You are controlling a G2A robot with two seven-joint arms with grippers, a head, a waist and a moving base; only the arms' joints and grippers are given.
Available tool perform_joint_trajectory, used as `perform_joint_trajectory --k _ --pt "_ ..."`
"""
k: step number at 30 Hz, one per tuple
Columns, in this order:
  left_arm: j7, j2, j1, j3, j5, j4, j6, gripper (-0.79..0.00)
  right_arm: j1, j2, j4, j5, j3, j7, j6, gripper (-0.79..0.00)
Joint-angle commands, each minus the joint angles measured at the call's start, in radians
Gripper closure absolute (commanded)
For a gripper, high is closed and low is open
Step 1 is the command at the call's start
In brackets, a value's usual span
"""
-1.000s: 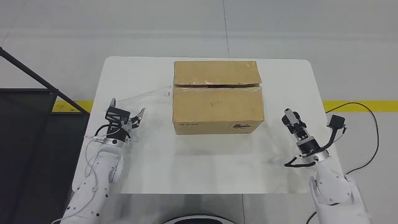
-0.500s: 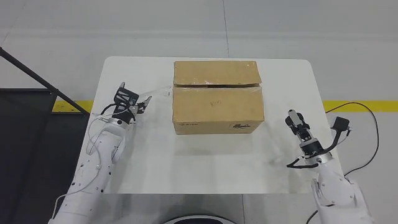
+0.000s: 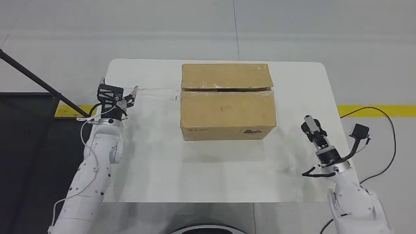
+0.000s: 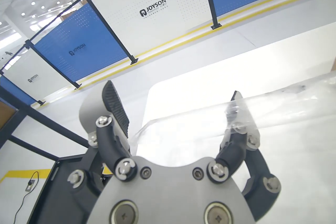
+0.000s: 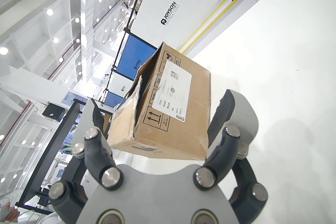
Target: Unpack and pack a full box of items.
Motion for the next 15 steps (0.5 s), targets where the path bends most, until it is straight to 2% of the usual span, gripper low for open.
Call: perform_joint_trajectory --k 1,15 --pt "-0.001 0.001 0.011 -0.009 -0.004 -0.007 0.002 -0.785 0.008 0.000 0.000 -0.003 -0.005 0.005 0.002 -0.785" --pt "-0.003 -0.005 0.093 -0.002 -0.022 -0.004 -0.022 -0.785 0.046 0.001 0.017 -0.009 -0.026 0.022 0.004 -0.785"
